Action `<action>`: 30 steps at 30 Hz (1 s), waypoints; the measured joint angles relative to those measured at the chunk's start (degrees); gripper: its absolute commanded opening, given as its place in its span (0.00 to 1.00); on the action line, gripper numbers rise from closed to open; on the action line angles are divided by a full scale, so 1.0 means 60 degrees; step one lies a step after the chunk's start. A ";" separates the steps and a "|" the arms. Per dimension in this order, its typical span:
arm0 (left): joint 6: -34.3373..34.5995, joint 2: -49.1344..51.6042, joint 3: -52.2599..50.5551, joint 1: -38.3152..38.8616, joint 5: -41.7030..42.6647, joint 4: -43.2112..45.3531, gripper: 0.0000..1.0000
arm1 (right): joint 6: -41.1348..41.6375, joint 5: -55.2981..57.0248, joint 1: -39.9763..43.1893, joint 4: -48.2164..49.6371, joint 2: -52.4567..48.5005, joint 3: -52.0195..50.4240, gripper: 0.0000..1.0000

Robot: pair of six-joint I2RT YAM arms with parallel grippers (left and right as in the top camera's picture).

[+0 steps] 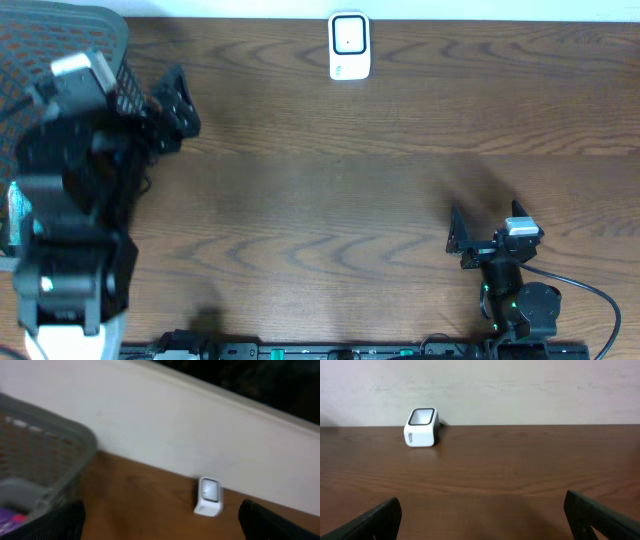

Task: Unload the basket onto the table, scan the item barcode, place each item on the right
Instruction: 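Move the left gripper up and over into the grey basket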

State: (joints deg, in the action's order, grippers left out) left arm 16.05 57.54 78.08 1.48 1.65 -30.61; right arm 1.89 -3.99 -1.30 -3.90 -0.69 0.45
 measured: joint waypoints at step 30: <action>0.1242 0.6961 0.5311 -0.4641 -0.2860 -0.5916 0.98 | 0.0000 0.0000 0.0000 0.0004 0.0000 0.0000 0.99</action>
State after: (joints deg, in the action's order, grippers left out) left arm 23.51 99.31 109.95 -26.37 -15.51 -66.11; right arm 1.89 -3.99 -1.30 -3.88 -0.69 0.45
